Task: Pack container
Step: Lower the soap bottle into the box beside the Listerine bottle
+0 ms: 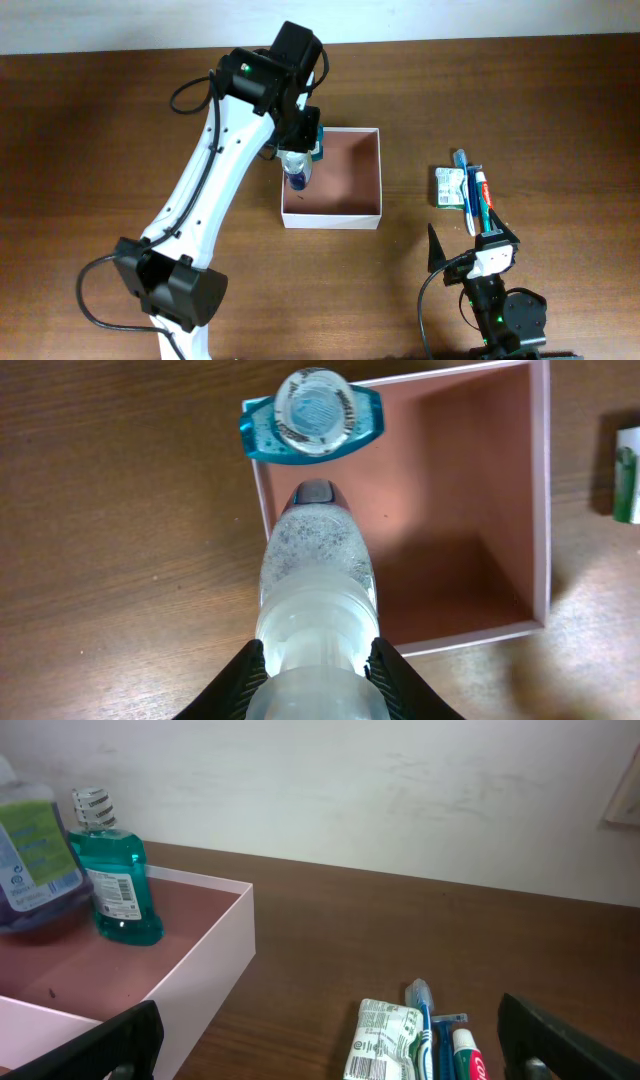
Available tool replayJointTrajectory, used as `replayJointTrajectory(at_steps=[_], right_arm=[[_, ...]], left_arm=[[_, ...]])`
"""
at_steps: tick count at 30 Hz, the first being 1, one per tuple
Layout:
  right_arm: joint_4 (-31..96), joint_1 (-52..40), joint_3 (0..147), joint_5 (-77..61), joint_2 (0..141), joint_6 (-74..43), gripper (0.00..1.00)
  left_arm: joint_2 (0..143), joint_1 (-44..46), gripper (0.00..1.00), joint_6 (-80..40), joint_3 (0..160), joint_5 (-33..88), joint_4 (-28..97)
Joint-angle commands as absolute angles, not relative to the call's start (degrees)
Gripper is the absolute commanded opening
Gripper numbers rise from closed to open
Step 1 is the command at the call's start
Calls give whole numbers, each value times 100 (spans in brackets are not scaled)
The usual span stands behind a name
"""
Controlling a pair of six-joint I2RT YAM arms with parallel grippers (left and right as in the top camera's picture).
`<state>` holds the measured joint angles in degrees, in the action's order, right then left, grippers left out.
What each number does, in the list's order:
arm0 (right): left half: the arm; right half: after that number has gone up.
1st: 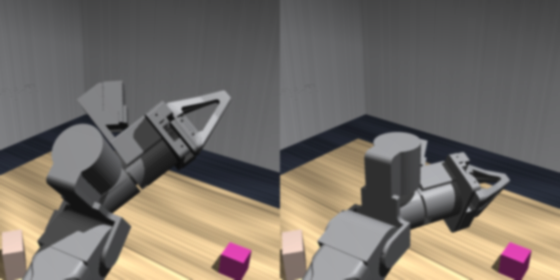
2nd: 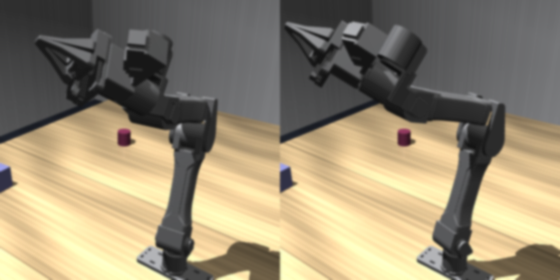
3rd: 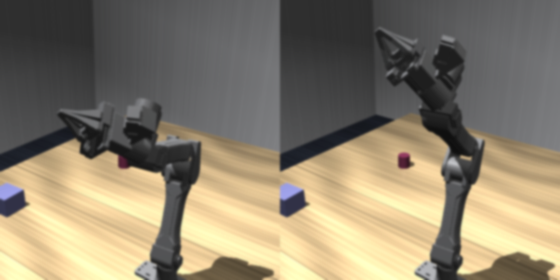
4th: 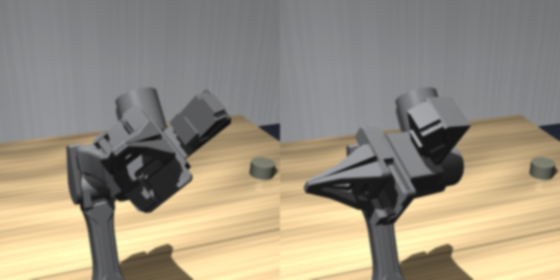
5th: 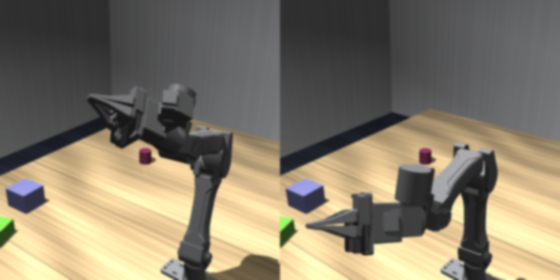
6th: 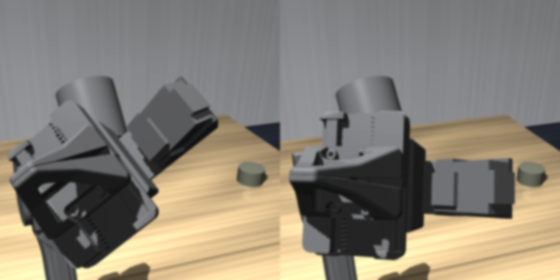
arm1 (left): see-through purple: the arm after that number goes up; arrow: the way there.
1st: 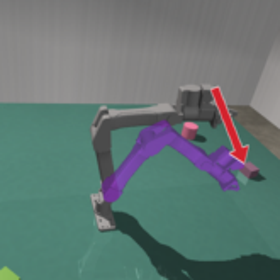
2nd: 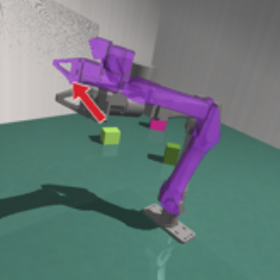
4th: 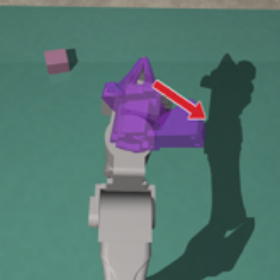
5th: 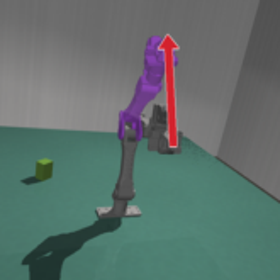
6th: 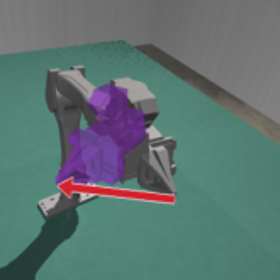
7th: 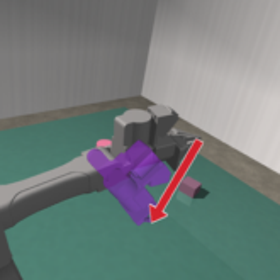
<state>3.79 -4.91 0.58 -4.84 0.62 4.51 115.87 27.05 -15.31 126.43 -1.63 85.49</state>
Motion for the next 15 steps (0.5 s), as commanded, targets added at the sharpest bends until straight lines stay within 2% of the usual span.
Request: replayJointTrajectory(at_steps=[1, 15], right_arm=[[410, -443, 32, -493, 21, 425, 98], [410, -443, 32, -493, 21, 425, 98]], left_arm=[[11668, 2689, 23, -1715, 12656, -421, 8532], [11996, 2689, 23, -1715, 12650, -438, 8401]])
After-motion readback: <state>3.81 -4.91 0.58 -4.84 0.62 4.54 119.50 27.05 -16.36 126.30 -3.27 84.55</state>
